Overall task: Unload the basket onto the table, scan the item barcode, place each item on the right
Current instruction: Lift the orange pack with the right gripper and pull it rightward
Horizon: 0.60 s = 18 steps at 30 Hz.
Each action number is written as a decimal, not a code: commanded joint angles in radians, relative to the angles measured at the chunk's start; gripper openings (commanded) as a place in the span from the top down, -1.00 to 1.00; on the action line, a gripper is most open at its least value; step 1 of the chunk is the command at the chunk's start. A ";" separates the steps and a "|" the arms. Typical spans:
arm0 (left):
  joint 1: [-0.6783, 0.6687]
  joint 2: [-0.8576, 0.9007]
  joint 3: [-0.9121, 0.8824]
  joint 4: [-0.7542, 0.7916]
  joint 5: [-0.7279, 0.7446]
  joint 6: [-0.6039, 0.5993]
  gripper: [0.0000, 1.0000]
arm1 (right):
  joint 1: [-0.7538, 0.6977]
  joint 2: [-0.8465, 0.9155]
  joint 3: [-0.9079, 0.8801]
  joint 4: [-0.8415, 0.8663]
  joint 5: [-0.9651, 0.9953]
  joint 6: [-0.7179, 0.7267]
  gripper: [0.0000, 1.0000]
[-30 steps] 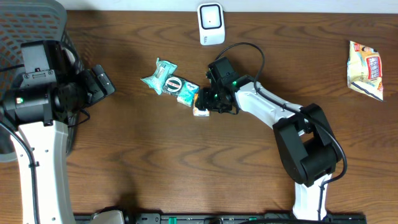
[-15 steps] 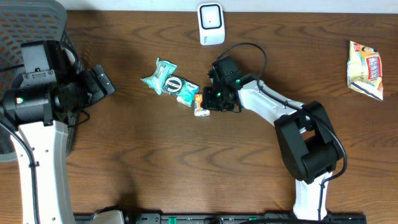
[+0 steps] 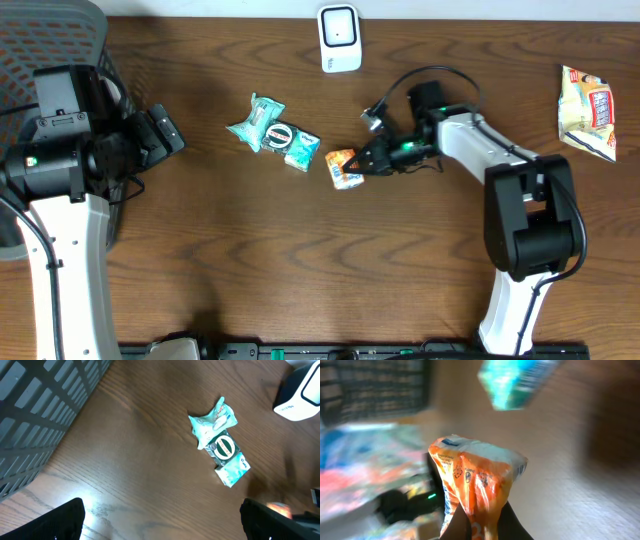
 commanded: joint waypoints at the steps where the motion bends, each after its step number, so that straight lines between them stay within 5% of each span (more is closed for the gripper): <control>1: 0.004 0.002 0.022 -0.003 0.005 -0.001 -0.95 | -0.041 -0.013 -0.003 -0.008 -0.344 -0.227 0.98; 18: 0.004 0.002 0.022 -0.003 0.005 -0.001 -0.96 | -0.086 -0.013 -0.003 0.234 -0.407 -0.101 0.97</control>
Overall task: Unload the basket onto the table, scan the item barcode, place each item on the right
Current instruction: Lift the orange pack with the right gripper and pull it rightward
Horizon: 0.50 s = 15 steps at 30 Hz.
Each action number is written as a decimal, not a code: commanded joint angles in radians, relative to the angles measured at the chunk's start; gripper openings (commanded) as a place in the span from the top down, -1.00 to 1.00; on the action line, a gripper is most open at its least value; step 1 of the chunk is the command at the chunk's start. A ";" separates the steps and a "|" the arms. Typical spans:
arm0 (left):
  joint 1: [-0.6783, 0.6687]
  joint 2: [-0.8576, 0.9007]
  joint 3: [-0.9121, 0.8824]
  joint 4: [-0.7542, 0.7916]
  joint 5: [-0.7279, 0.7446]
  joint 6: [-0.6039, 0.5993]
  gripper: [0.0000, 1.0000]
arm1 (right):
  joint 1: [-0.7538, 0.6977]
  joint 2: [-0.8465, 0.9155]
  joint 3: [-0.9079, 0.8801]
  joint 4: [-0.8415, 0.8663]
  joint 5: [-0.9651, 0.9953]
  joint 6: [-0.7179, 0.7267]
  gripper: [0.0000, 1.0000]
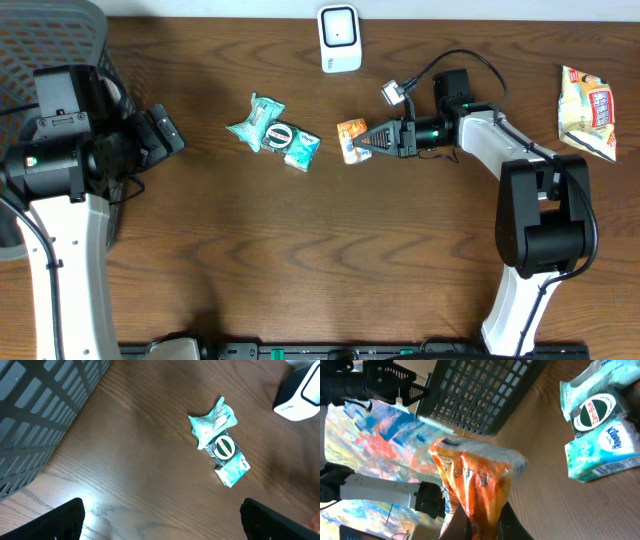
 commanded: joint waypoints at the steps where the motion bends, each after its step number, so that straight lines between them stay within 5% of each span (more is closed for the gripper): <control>1: 0.004 0.002 0.022 -0.003 0.005 -0.002 -0.95 | -0.003 -0.013 0.000 0.022 -0.004 0.071 0.97; 15: 0.004 0.002 0.022 -0.003 0.005 -0.001 -0.95 | 0.058 -0.013 0.000 0.051 0.155 0.127 0.97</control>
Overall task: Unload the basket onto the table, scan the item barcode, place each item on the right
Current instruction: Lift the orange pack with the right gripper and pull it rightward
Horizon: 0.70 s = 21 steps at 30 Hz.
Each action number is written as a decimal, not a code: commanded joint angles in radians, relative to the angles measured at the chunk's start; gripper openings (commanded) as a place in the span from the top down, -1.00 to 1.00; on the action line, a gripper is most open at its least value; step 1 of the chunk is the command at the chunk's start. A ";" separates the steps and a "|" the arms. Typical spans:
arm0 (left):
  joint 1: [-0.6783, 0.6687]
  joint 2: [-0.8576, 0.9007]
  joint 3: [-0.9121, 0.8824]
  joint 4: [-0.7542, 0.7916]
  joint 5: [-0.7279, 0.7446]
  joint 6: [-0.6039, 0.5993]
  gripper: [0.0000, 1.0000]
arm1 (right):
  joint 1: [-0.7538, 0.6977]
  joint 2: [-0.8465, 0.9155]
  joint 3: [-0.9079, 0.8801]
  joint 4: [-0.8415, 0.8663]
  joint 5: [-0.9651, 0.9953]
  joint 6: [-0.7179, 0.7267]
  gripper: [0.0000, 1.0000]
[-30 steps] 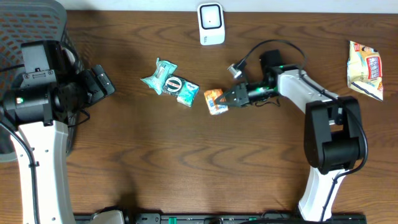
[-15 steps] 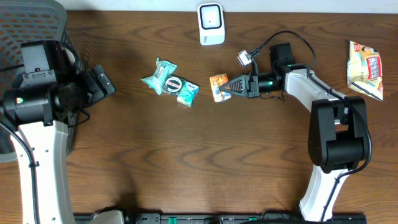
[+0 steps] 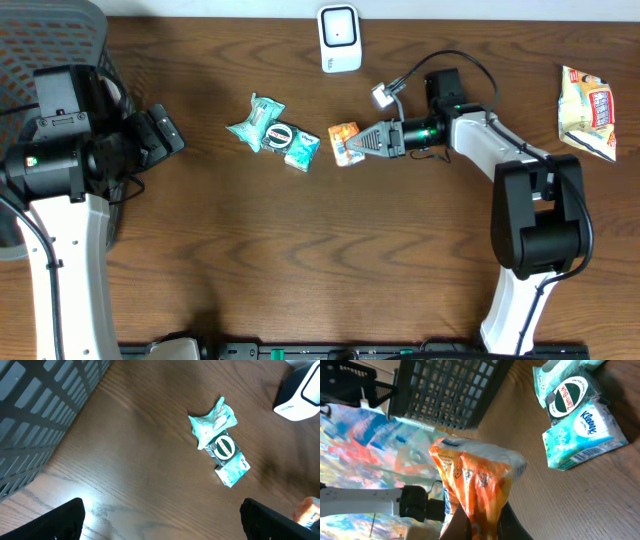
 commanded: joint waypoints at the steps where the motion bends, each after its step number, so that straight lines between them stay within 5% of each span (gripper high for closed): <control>1: 0.004 0.002 0.022 -0.003 0.005 -0.002 -0.95 | 0.021 -0.013 0.000 0.007 0.023 0.012 0.97; 10: 0.004 0.002 0.022 -0.003 0.005 -0.001 -0.96 | 0.039 -0.013 0.000 0.042 0.067 0.036 0.97; 21: 0.004 0.002 0.022 -0.003 0.005 -0.001 -0.95 | 0.095 -0.013 0.000 0.164 0.234 0.243 0.97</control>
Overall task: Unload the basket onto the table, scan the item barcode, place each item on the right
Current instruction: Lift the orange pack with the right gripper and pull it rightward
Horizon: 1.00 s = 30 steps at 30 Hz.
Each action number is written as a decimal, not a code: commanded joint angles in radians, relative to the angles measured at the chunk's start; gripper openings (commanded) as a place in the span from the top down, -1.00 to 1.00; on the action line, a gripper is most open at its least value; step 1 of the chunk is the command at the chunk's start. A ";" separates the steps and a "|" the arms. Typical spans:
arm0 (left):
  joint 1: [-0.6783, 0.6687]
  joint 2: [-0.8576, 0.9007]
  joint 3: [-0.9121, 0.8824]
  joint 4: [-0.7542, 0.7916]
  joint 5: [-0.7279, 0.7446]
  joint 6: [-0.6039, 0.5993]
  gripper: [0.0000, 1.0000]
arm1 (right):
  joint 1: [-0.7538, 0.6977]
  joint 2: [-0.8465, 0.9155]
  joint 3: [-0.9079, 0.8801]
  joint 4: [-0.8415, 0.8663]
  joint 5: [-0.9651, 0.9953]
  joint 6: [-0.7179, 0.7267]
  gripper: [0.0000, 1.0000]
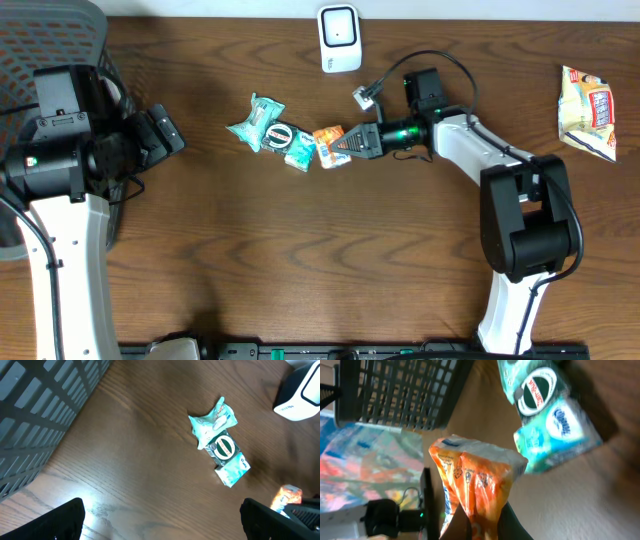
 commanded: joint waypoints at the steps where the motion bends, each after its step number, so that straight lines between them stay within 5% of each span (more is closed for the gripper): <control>1: 0.004 0.002 0.022 -0.003 0.005 -0.002 -0.95 | 0.014 -0.013 0.000 0.088 0.024 0.127 0.98; 9: 0.004 0.002 0.022 -0.003 0.005 -0.001 -0.95 | -0.009 -0.013 0.000 0.384 -0.086 0.340 0.98; 30: 0.004 0.002 0.022 -0.003 0.005 -0.001 -0.96 | -0.088 -0.013 0.000 0.384 -0.284 0.336 0.98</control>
